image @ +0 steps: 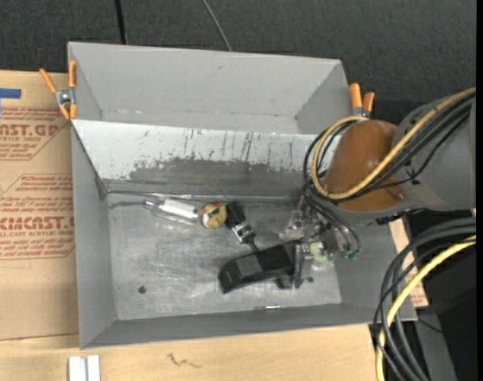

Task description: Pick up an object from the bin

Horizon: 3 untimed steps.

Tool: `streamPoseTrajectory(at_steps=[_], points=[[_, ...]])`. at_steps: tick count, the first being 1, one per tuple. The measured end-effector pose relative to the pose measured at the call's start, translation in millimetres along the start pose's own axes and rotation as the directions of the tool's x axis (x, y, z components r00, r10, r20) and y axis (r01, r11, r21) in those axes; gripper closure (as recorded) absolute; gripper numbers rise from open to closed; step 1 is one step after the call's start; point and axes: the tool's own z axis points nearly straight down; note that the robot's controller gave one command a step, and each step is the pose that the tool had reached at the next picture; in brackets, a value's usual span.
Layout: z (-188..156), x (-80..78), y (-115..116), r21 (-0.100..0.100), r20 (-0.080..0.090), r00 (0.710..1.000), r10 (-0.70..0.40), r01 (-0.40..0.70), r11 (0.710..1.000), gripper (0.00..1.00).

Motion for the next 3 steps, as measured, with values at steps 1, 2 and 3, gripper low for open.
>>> streamPoseTrajectory(at_steps=[1, 2, 3], points=[[-19.6, 2.5, 0.7, -0.002, -0.012, 1.000, -0.001, 0.001, 1.000, 1.00], [-37.0, 1.4, 0.7, -0.001, -0.009, 1.000, -0.001, 0.001, 1.000, 1.00], [-61.6, 0.9, 0.7, 0.000, -0.008, 1.000, -0.002, 0.002, 1.000, 1.00]])
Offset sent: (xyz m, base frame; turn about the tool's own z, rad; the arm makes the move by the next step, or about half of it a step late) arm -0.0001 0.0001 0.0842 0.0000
